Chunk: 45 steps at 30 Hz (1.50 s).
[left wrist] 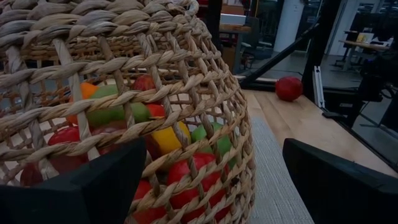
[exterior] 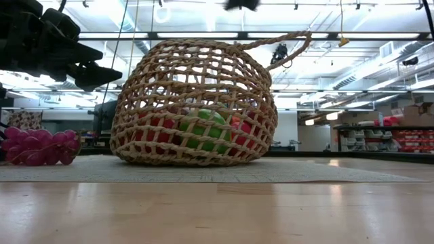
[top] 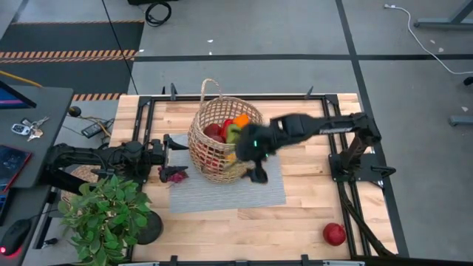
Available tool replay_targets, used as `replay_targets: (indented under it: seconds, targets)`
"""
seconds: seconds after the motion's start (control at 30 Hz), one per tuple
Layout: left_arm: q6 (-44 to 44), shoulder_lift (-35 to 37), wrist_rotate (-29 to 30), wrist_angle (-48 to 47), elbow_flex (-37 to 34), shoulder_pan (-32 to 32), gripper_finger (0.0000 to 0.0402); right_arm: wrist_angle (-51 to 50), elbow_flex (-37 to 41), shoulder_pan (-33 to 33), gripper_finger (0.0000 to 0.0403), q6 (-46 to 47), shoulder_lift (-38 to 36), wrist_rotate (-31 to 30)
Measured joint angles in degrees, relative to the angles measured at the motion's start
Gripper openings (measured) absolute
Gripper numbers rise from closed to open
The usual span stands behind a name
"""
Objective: Build produce basket
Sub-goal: Put the red pomegranate into the brown basket
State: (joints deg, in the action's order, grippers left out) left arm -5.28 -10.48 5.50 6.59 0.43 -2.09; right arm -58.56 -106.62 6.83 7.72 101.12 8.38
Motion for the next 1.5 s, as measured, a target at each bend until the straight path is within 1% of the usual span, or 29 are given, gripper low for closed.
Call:
replay_targets:
  seconds: [0.07,0.13,0.3,0.47,0.6,0.73,0.8,0.9,1.0,1.13,1.2,1.37,1.5]
  targets:
    - [0.0,0.0,0.0,0.0,0.0,0.0,0.0386,-5.0,1.5,2.2,0.0348,8.2,0.0,-1.2]
    - [0.0,0.0,0.0,0.0,0.0,0.0,0.0386,-10.8,3.4,4.6,0.0348,17.1,-0.3,-0.8]
    - [0.0,0.0,0.0,0.0,0.0,0.0,0.0386,-17.3,9.3,12.7,0.0348,33.7,-0.3,-1.8]
    - [0.0,0.0,0.0,0.0,0.0,0.0,0.0386,-18.4,15.0,21.4,0.0348,46.9,-1.7,-3.2]
    - [0.0,0.0,0.0,0.0,0.0,0.0,0.0386,-17.9,20.4,27.7,0.0348,60.5,-6.7,-6.4]
    - [0.0,0.0,0.0,0.0,0.0,0.0,0.0386,-12.1,27.4,33.9,0.0348,72.4,-10.9,-7.3]
    - [0.0,0.0,0.0,0.0,0.0,0.0,0.0386,-8.0,30.0,36.3,0.0348,75.2,-11.4,-5.2]
    - [0.0,0.0,0.0,0.0,0.0,0.0,0.0386,-6.1,31.0,38.6,0.0348,77.7,-10.1,0.3]
    - [0.0,0.0,0.0,0.0,0.0,0.0,0.0386,-6.3,31.0,40.1,0.0348,77.2,-8.1,3.1]
    - [0.0,0.0,0.0,0.0,0.0,0.0,0.0386,-8.2,31.0,42.5,0.0348,69.6,-5.5,1.7]
    - [0.0,0.0,0.0,0.0,0.0,0.0,0.0386,-9.1,31.0,43.4,0.0348,67.4,-4.1,1.6]
    - [0.0,0.0,0.0,0.0,0.0,0.0,0.0386,-9.6,31.1,44.2,0.0348,62.5,-2.9,3.8]
    - [0.0,0.0,0.0,0.0,0.0,0.0,0.0386,-9.7,31.1,44.4,0.0348,52.8,-2.9,6.4]
